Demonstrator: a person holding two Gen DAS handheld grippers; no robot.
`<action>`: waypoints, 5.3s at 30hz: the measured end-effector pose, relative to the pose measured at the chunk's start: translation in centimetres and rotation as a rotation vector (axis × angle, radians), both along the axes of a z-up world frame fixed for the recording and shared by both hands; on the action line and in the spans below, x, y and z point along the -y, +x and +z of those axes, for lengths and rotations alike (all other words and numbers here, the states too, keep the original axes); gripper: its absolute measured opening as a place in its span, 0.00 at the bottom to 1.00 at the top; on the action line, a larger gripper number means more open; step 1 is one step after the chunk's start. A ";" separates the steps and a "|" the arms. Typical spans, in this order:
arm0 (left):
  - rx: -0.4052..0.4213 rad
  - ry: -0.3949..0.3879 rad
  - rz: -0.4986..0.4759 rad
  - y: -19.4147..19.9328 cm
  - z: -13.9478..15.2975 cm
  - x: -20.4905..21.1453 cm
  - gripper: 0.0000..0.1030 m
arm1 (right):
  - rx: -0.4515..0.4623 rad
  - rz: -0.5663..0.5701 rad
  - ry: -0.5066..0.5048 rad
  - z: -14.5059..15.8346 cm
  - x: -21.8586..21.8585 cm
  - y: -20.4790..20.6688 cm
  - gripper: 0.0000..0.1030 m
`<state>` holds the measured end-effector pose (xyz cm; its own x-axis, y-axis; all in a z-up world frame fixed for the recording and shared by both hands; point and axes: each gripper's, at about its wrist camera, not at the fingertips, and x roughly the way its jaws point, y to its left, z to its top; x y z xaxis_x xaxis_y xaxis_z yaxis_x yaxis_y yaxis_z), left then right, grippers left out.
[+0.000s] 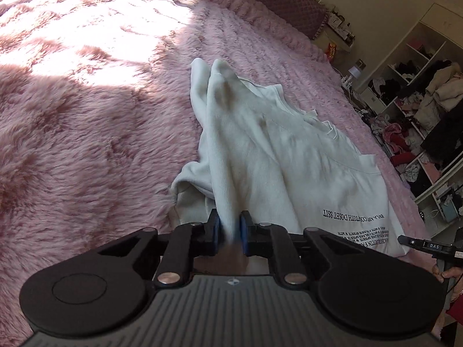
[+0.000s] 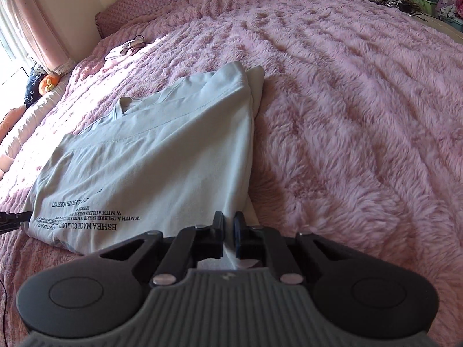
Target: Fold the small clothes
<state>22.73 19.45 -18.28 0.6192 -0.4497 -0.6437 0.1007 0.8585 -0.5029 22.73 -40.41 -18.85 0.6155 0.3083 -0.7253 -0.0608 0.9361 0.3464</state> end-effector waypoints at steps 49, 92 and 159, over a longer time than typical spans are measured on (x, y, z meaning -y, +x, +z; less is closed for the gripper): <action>0.018 -0.121 0.177 12.3 -1.0 -0.5 0.27 | 0.106 -0.094 -0.093 -1.3 -2.5 15.5 0.07; 0.066 -0.138 0.243 -4.3 0.8 4.3 0.67 | 0.279 0.099 -0.400 4.1 -20.9 19.2 0.43; 0.070 -0.127 0.183 -6.8 3.9 -0.5 0.67 | 0.473 0.606 -0.669 3.0 -32.5 -10.8 0.59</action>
<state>15.95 19.91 -14.42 0.7388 -0.4002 -0.5421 -0.0126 0.7962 -0.6050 11.88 -7.90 -15.88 0.7589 0.2841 -0.5860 -0.5840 0.6950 -0.4194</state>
